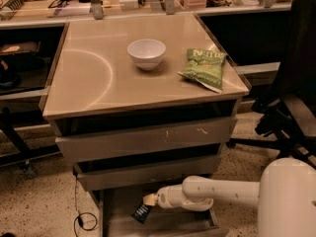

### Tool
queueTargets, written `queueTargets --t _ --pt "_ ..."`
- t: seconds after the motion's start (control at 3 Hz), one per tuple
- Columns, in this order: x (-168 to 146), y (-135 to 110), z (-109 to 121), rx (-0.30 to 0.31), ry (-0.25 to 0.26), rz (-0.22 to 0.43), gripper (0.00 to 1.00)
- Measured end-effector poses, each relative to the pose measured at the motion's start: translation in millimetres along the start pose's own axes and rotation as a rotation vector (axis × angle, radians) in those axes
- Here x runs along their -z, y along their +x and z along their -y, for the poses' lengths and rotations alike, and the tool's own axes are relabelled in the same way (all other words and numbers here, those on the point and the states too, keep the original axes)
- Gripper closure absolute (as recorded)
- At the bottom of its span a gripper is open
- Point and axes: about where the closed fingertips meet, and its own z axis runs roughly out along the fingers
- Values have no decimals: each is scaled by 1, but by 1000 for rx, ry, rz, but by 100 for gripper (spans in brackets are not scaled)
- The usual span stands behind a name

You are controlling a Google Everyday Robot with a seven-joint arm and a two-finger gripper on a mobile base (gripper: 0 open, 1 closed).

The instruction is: Place rxbar blueberry into bottom drawer

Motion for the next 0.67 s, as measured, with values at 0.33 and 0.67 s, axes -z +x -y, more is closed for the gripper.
queueTargets --t 0.33,0.67 --pt "-10 -1 18 -86 -4 56 100" --pt "-15 2 37 -164 6 104 100"
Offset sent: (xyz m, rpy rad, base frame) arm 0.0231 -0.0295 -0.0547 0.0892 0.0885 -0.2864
